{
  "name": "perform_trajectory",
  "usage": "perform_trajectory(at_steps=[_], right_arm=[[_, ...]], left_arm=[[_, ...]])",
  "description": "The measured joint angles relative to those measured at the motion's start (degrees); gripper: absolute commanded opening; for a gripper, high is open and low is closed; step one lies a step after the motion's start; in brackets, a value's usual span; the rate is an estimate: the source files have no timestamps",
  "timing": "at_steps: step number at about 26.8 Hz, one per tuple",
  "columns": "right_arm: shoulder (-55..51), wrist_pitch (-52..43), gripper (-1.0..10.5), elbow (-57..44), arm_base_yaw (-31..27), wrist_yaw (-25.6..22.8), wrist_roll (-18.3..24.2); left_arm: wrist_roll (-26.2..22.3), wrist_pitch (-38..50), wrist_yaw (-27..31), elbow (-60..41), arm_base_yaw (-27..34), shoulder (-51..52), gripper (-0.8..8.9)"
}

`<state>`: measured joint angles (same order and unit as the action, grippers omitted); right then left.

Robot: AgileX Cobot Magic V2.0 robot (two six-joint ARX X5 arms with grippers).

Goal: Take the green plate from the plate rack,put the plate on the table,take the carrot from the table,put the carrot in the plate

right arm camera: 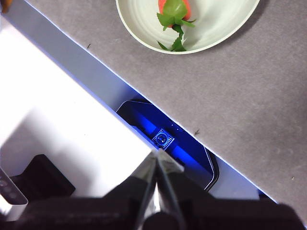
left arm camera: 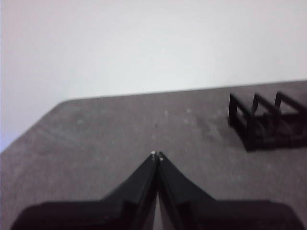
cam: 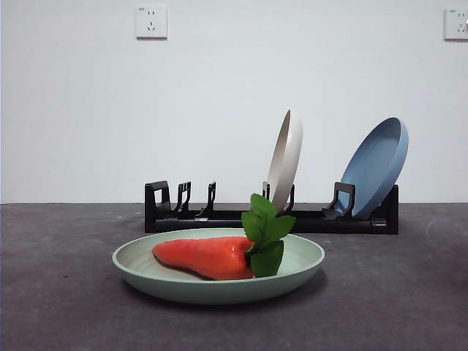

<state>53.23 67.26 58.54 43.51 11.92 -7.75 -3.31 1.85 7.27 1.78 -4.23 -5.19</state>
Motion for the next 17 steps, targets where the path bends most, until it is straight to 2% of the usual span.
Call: perform_trajectory(at_steps=[10, 17], right_arm=[[0.00, 0.00, 0.0, 0.00, 0.00, 0.00, 0.02], [0.00, 0.00, 0.0, 0.00, 0.00, 0.00, 0.02]], left_arm=[[2.16, -13.97, -0.22, -0.11, 0.11, 3.65, -0.02], [6.47, -14.23, -1.53, -0.09, 0.37, 4.87, -0.02]])
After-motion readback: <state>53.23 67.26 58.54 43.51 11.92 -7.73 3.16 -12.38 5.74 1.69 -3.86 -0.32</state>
